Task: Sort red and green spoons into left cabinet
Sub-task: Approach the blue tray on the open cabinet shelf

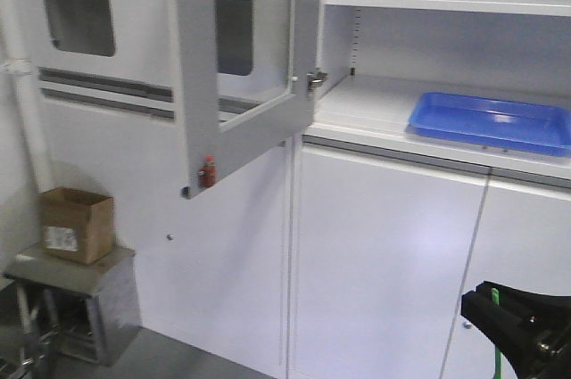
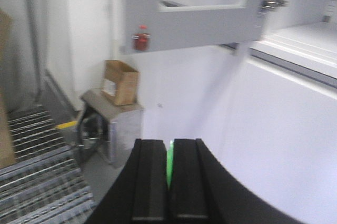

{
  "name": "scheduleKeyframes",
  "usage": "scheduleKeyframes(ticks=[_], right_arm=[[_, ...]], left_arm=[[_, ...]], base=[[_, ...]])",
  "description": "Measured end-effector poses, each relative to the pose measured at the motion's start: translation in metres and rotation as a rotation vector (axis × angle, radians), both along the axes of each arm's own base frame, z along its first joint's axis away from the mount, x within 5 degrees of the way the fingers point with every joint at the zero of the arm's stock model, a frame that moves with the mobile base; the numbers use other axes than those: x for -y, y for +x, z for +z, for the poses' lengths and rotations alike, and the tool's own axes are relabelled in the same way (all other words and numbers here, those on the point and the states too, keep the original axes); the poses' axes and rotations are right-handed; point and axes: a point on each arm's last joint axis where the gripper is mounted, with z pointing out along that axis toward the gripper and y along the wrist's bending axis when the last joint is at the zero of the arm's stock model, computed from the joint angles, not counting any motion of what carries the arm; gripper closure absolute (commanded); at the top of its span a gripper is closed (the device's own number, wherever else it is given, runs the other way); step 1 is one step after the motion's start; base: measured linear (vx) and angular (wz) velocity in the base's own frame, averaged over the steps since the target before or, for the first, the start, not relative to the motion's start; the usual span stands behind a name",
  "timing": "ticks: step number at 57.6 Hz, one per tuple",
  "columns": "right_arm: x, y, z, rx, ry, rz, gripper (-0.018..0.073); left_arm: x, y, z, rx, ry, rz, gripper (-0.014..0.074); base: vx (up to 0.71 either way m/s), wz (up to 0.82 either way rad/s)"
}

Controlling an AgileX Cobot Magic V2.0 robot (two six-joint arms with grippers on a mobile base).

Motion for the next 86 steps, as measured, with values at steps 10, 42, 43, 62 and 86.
scheduleKeyframes(ticks=[10,42,43,62,86], right_arm=[[0.0000,0.0000,0.0000,0.000,0.000,0.000,0.0564],[0.0000,0.0000,0.0000,0.000,0.000,0.000,0.0564],[0.0000,0.0000,0.0000,0.000,0.000,0.000,0.0564],[0.0000,0.0000,0.0000,0.000,0.000,0.000,0.0564],[0.0000,0.0000,0.0000,0.000,0.000,0.000,0.0564]], left_arm=[[0.0000,0.0000,0.0000,0.000,0.000,0.000,0.0566],[0.0000,0.0000,0.0000,0.000,0.000,0.000,0.0566],[0.0000,0.0000,0.0000,0.000,0.000,0.000,0.0566],[0.0000,0.0000,0.0000,0.000,0.000,0.000,0.0566],[0.0000,0.0000,0.0000,0.000,0.000,0.000,0.0566]], base=[[0.18,-0.71],[0.21,-0.50],[0.26,-0.28],[0.31,-0.12],[0.35,0.05]])
